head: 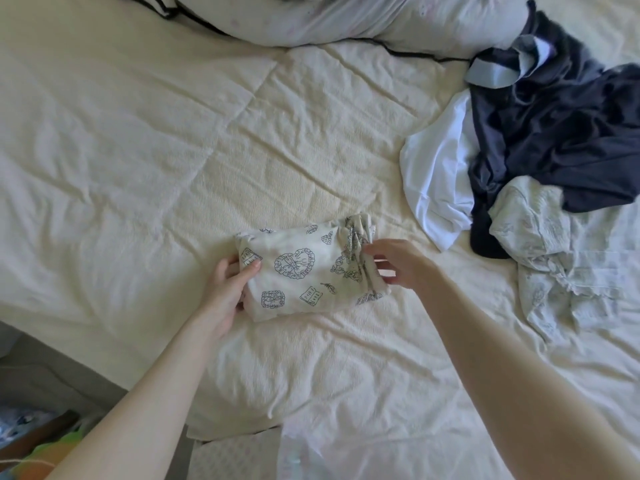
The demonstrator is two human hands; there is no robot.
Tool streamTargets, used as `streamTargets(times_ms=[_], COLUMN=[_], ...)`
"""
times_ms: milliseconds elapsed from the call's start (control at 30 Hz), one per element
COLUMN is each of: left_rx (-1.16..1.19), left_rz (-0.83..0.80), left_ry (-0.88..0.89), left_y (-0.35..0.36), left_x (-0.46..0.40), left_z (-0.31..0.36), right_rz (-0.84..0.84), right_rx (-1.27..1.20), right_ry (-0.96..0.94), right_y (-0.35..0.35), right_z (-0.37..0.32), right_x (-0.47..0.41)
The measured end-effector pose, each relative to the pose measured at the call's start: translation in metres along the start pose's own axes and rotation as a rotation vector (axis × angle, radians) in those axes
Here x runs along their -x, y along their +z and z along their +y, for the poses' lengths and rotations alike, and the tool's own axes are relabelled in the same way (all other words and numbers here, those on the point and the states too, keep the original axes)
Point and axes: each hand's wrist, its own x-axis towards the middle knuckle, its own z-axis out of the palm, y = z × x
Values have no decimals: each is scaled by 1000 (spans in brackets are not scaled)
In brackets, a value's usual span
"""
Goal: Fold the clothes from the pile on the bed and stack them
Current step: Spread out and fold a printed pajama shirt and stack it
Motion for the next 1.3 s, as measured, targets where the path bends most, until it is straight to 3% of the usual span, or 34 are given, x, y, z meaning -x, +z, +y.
streamTargets(times_ms=[300,733,1000,1300], left_rx=[11,-60,-95,-274], left_rz=[23,-59,-165,-415], left_ry=[43,134,201,187], left_y=[-36,-110,-109,-56], left_x=[78,239,322,356], left_z=[26,15,-14,-55], right_rz=[-60,-169,-93,174], right_rx=[-85,-178,-251,-433], right_ry=[-74,-222,-326,-369], right_y=[10,29,6,-25], right_z=[10,101,167,274], right_x=[89,241,333,402])
